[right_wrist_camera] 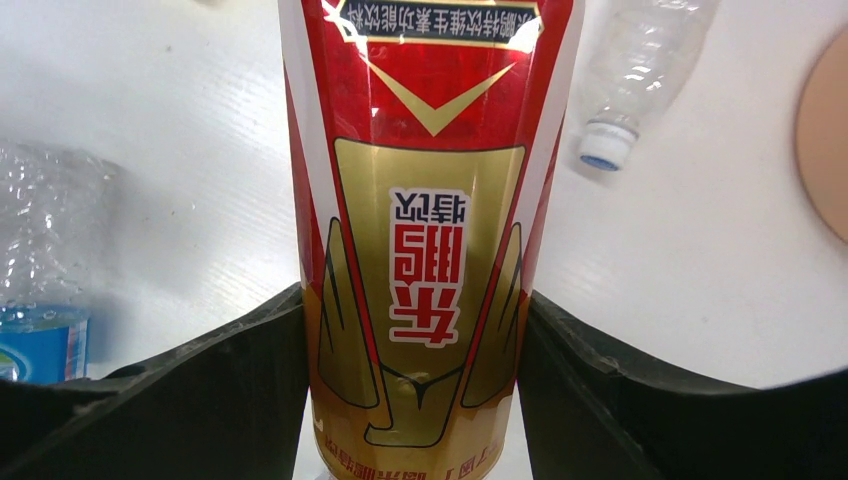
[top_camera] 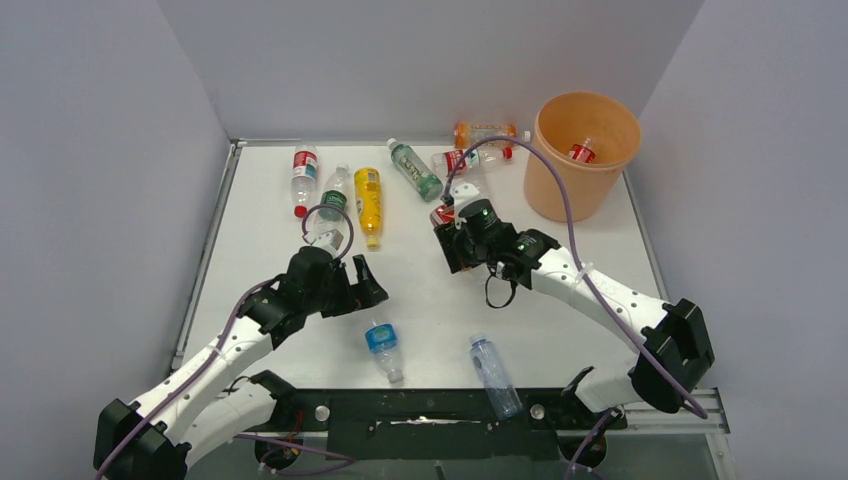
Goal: Put the plastic bottles in the bin
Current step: Pick up the plastic bottle at the center of the board, then place the plastic bottle in the trash bin, then pick up the plastic bottle at the center of the board.
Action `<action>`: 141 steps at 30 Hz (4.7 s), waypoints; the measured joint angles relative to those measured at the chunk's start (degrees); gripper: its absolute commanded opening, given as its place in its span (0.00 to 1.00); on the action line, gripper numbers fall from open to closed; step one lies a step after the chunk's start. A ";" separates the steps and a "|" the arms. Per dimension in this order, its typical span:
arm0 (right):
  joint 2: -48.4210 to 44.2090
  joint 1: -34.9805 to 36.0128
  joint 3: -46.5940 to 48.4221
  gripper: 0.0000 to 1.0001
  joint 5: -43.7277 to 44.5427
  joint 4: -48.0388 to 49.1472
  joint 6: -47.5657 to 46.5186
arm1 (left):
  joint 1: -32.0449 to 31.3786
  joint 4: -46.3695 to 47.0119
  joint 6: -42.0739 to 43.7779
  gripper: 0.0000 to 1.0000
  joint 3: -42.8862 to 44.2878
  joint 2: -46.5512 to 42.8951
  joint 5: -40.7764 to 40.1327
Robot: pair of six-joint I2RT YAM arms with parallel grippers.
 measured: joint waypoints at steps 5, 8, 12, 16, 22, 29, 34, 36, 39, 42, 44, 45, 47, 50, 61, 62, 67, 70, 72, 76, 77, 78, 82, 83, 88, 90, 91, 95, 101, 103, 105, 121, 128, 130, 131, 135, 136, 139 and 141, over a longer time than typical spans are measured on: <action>-0.02 -3.96 3.48 0.56 -0.68 -1.07 -2.14 | 0.00 0.04 0.02 0.91 0.00 0.26 0.17; 0.00 -8.22 7.43 0.56 -1.68 -1.88 -3.61 | 0.00 0.15 0.00 0.91 -0.13 0.52 0.26; 0.13 -13.70 13.97 0.56 -3.23 -2.16 -5.40 | 0.00 1.01 -0.28 0.91 -1.16 0.52 0.59; 1.46 -19.15 21.75 0.56 -4.76 -2.36 -6.62 | 0.00 1.36 -0.46 0.91 -1.88 0.70 0.85; 6.03 -26.67 29.16 0.56 -7.72 -1.49 -6.34 | -0.02 2.40 -0.42 0.91 -1.88 1.20 1.22; 14.71 -33.44 38.84 0.57 -8.07 -2.34 -5.70 | -0.04 2.56 -0.39 0.91 -1.88 1.49 1.46; 19.08 -38.36 44.41 0.57 -9.57 -2.56 -4.17 | -0.04 2.47 -0.39 0.91 -1.88 1.25 1.46; 20.68 -40.81 46.80 0.57 -10.45 -2.86 -3.19 | -0.04 2.43 -0.37 0.91 -1.88 1.09 1.44; 22.82 -43.60 49.81 0.58 -11.67 -2.91 -1.90 | -0.07 2.27 -0.31 0.91 -1.88 1.03 1.46; 24.90 -46.05 52.92 0.59 -12.87 -2.69 -0.57 | -0.07 2.03 -0.09 0.91 -1.86 1.03 1.46; 26.03 -46.97 54.01 0.60 -13.75 -2.19 0.15 | -0.07 1.62 0.11 0.91 -1.77 0.98 1.44; 26.47 -47.19 54.14 0.61 -14.05 -1.99 0.35 | -0.07 1.38 0.20 0.91 -1.68 0.98 1.44; 27.43 -47.58 54.34 0.63 -14.88 -1.92 0.79 | -0.07 0.76 0.52 0.91 -1.36 0.98 1.44; 28.98 -47.87 54.36 0.70 -15.96 -1.97 1.44 | -0.07 -0.22 1.22 0.91 0.00 1.01 1.46; 29.73 -48.41 54.53 0.98 -19.61 -3.39 2.73 | -0.07 -0.44 2.10 0.91 2.40 2.05 1.70; 29.38 -48.41 54.53 0.99 -19.96 -3.93 2.75 | -0.07 -0.46 2.12 0.91 2.43 2.16 1.73; 23.61 -47.41 50.86 1.00 -21.68 -5.64 2.67 | -0.07 -1.18 2.60 0.91 3.19 2.51 1.84; 17.42 -44.70 46.12 0.99 -22.10 -6.64 1.88 | -0.07 -1.79 3.08 0.91 4.31 3.37 1.88; 12.52 -41.46 41.88 0.99 -22.51 -7.04 1.11 | -0.07 -2.25 3.41 0.91 5.25 4.72 1.95; 2.62 -35.89 31.69 0.99 -24.83 -7.89 0.72 | -0.11 -3.10 4.33 0.91 7.65 7.82 2.05; 0.50 -35.32 29.27 0.99 -25.16 -8.13 0.81 | -0.17 -3.15 4.46 0.91 8.26 8.35 2.05; -1.97 -34.91 26.38 0.99 -25.38 -8.41 1.07 | -0.22 -3.17 4.57 0.91 8.83 8.74 2.05; -8.96 -34.14 17.35 0.99 -25.62 -9.97 2.27 | -0.68 -3.13 4.61 0.91 10.45 9.66 2.05; -10.75 -33.73 14.62 0.99 -25.64 -10.25 2.75 | -0.76 -3.06 4.61 0.91 10.62 9.73 2.05; -18.73 -31.87 1.88 0.99 -26.64 -12.20 5.40 | -1.09 -3.04 4.52 0.91 10.78 9.64 2.03; -20.94 -31.36 -2.03 0.99 -26.99 -12.63 6.45 | -1.16 -3.02 4.44 0.91 10.78 9.31 2.05; -22.25 -31.01 -4.39 0.99 -27.34 -12.83 7.17 | -1.18 -3.02 4.33 0.91 10.78 9.05 2.05; -25.53 -30.16 -10.10 0.99 -28.70 -13.84 9.29 | -1.20 -3.02 3.89 0.91 10.78 7.50 2.03; -28.39 -27.52 -15.10 0.99 -30.60 -13.64 11.91 | -1.27 -2.75 2.03 0.91 10.16 4.20 2.01; -28.61 -26.32 -16.50 1.00 -30.93 -13.60 12.55 | -1.27 -2.19 1.20 0.91 8.94 2.36 2.03; -28.50 -24.28 -17.92 1.00 -31.01 -13.60 13.68 | -1.29 -1.86 0.44 0.91 7.52 0.79 2.03; -26.51 3.08 -26.99 0.97 -18.71 -11.89 29.07 | -1.29 -0.81 -0.39 0.91 3.37 -0.57 3.17; -24.33 12.70 -27.32 0.97 -12.85 -13.03 35.95 | -1.29 -0.83 -0.39 0.91 2.51 -1.86 3.41; -23.52 15.41 -27.32 0.97 -11.23 -13.53 37.75 | -1.29 -0.85 -0.39 0.91 2.08 -2.12 3.50; -23.10 16.55 -27.34 0.97 -10.54 -13.75 38.60 | -1.29 -0.85 -0.39 0.91 1.97 -2.10 3.54; -21.29 20.00 -28.33 0.97 -8.26 -14.34 41.42 | -1.29 -0.81 -0.37 0.91 1.92 -1.44 3.65; -20.85 20.55 -28.65 0.96 -7.87 -14.56 42.01 | -1.29 -0.81 -0.37 0.91 1.92 -1.09 3.74; -19.65 21.81 -29.62 0.93 -6.91 -14.95 43.34 | -1.29 -0.81 -0.33 0.91 1.92 0.00 3.85; -19.17 22.14 -30.08 0.89 -6.51 -14.93 43.85 | -1.29 -0.81 -0.33 0.91 1.92 0.50 3.96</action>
